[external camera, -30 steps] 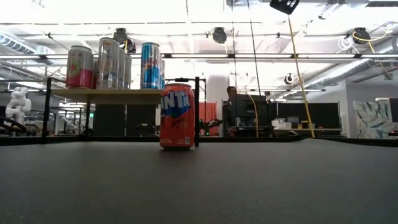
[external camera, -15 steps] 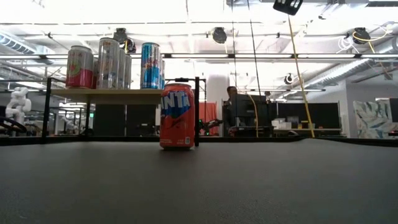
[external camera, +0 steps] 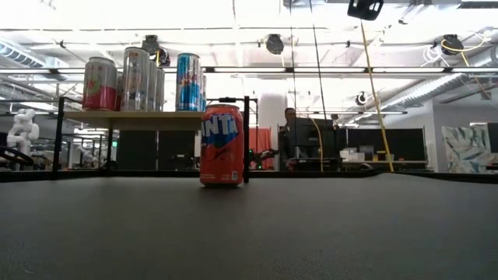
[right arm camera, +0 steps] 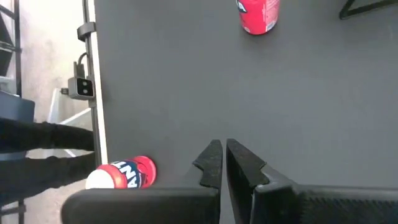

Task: Place canned beverage on shelf
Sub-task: Put the bottom left red soda can on the shelf

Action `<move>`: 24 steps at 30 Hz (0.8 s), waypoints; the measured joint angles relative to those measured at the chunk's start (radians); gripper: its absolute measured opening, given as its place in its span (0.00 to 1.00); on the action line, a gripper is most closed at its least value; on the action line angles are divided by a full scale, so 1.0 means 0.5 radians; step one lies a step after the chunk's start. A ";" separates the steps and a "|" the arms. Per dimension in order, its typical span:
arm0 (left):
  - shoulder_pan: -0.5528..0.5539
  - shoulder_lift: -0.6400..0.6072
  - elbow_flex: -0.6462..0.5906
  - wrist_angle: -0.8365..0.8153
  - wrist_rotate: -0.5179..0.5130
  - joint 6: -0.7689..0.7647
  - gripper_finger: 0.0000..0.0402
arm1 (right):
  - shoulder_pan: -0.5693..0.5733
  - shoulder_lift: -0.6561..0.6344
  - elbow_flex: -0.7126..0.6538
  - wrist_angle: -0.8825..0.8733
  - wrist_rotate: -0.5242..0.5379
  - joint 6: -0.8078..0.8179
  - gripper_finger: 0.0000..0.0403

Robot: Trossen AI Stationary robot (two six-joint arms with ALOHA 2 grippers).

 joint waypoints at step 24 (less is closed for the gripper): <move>-0.022 0.221 -0.002 0.098 -0.014 0.140 1.00 | 0.011 0.000 0.000 0.043 0.054 0.068 0.00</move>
